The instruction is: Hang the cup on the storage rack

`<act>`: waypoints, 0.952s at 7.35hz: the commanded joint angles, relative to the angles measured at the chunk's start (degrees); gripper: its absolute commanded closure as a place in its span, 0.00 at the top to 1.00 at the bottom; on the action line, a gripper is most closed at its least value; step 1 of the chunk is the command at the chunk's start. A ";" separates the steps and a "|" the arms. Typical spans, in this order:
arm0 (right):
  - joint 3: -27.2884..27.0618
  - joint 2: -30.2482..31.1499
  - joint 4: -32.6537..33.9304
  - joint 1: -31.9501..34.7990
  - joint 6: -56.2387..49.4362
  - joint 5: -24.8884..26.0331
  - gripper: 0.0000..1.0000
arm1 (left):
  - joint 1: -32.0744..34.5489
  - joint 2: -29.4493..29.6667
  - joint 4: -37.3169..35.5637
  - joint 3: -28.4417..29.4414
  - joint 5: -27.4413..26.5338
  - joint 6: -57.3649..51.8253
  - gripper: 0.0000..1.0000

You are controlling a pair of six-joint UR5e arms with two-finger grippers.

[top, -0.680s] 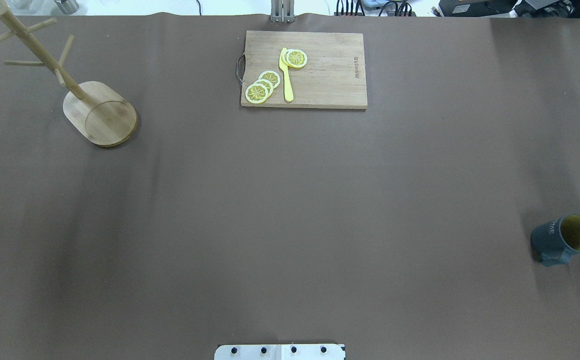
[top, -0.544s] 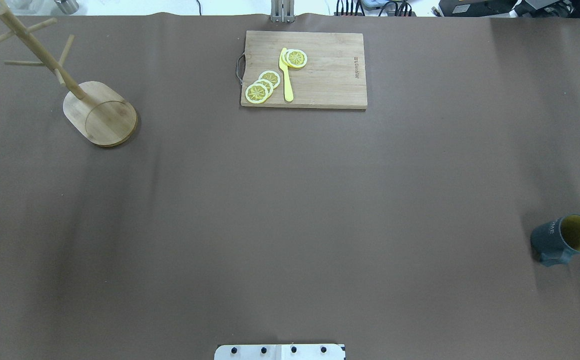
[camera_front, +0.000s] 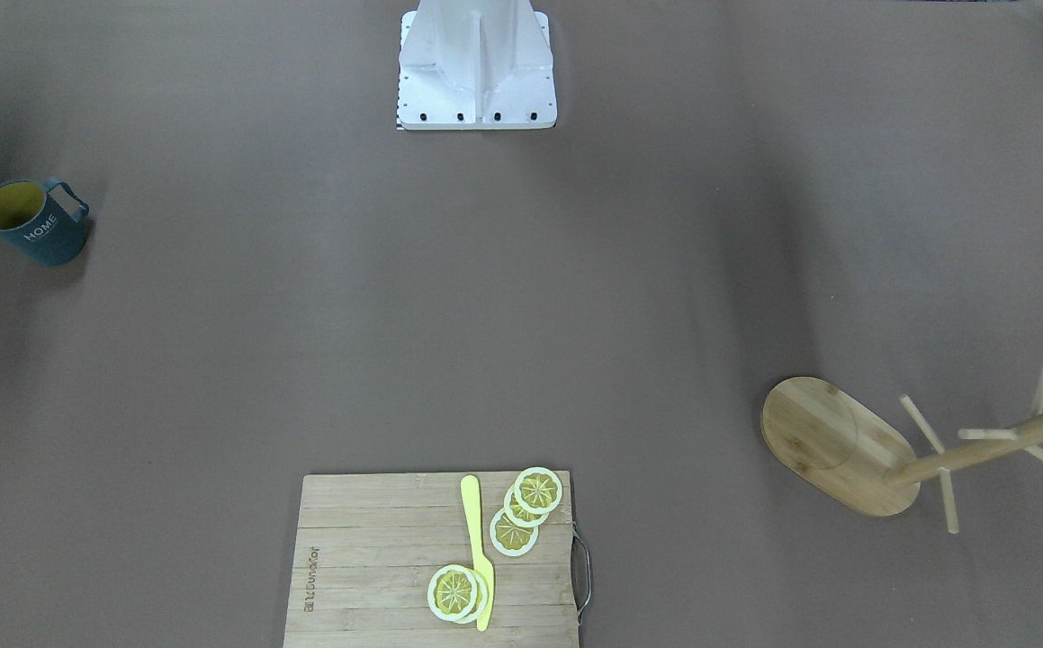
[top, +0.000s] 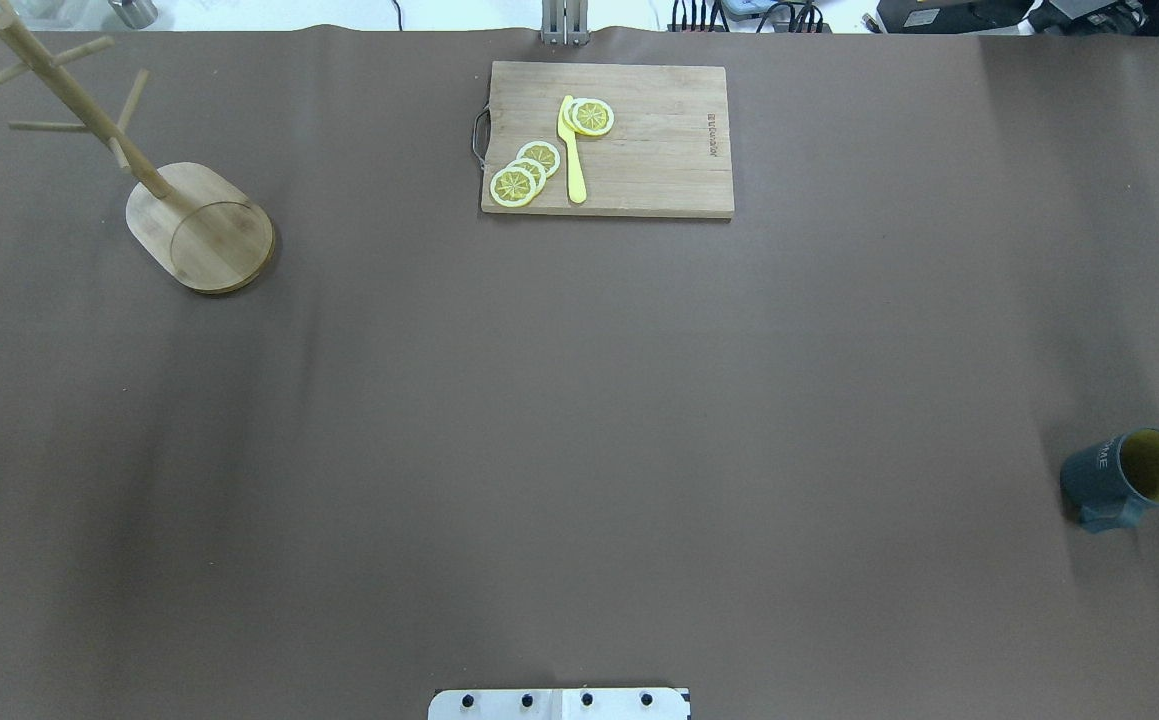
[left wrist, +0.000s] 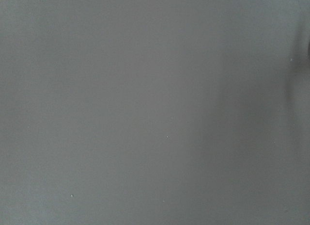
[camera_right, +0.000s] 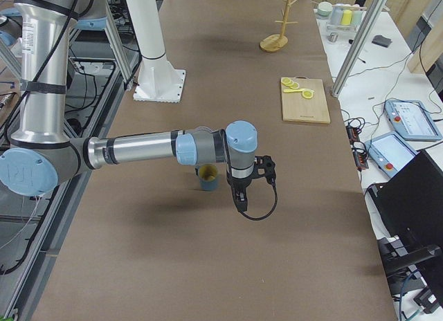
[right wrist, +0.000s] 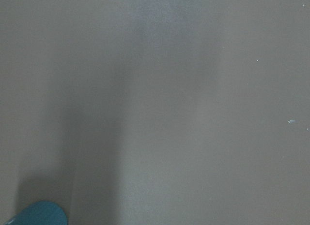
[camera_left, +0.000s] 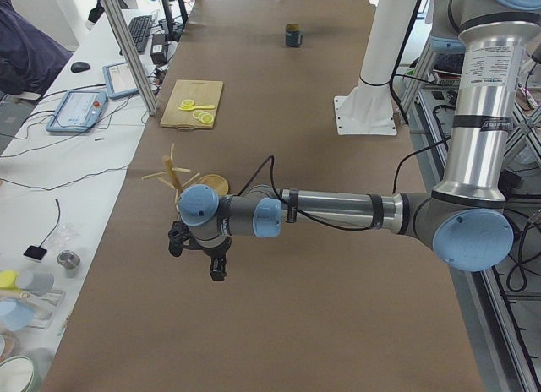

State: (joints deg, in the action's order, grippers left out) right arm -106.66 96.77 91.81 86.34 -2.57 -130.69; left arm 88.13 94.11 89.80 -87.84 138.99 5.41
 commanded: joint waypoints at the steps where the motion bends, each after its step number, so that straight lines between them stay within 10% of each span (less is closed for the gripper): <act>1: 0.13 -1.49 -5.29 -0.12 0.11 -0.53 1.00 | 0.02 0.11 1.85 -0.39 0.58 0.04 0.99; 7: 2.77 4.92 -25.68 -1.60 4.89 -3.51 1.00 | -0.07 2.75 11.80 -0.93 0.05 0.31 0.99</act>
State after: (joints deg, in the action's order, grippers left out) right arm -104.75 99.79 72.29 85.56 -1.90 -133.11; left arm 88.07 96.48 100.17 -88.63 139.11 5.66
